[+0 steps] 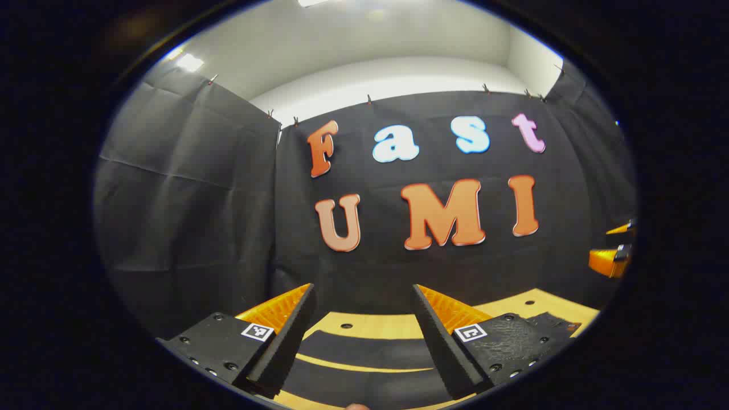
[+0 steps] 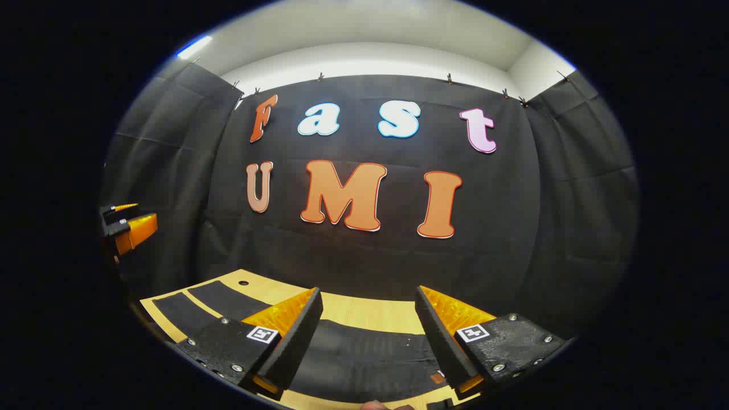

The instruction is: Grasp the waist and the cuffs of the jeans and fold them to make the two legs overlap; first hold the waist and fold one-third of the jeans toward the cuffs, then hold the cuffs and fold the remaining one-third in the same direction to finish folding.

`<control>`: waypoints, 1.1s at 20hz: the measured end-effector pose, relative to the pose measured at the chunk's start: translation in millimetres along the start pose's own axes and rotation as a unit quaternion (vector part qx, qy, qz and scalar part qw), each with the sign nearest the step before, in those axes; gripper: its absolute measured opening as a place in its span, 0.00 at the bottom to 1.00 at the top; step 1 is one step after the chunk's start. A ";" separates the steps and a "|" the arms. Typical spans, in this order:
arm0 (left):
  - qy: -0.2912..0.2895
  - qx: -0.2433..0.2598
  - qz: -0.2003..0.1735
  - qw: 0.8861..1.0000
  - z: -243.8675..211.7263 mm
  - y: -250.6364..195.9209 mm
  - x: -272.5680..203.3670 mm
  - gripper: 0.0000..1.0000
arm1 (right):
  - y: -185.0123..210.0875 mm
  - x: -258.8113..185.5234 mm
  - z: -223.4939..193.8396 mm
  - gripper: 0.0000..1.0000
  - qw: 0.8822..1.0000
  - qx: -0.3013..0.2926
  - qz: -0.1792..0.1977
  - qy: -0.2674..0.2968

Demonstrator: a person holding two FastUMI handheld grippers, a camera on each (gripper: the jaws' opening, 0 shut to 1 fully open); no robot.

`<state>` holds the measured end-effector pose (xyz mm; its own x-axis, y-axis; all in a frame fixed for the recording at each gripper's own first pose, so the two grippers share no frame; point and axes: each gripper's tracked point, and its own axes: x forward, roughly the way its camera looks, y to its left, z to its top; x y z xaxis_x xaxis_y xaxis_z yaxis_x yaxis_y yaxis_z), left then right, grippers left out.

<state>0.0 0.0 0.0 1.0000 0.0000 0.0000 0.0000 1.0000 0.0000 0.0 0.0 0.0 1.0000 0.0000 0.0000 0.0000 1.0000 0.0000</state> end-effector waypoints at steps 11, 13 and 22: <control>-0.021 -0.005 0.024 0.999 2.6 9.8 75.1 1.00 | 4.2 64.1 -6.6 0.98 1.000 0.021 -0.015 0.007; -0.025 -0.003 0.009 1.000 4.8 9.4 86.1 1.00 | 14.5 58.8 -10.6 0.98 0.999 0.026 -0.026 0.015; -0.036 -0.001 -0.039 0.999 7.2 7.5 112.5 1.00 | 50.1 64.4 -13.3 0.98 0.998 0.051 -0.039 0.025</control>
<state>112.5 7.5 7.2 0.9944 -0.0775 0.0714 0.0776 0.9970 0.0017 64.4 50.1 -13.3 0.9956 -0.0761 -0.0537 0.0812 0.9917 0.0998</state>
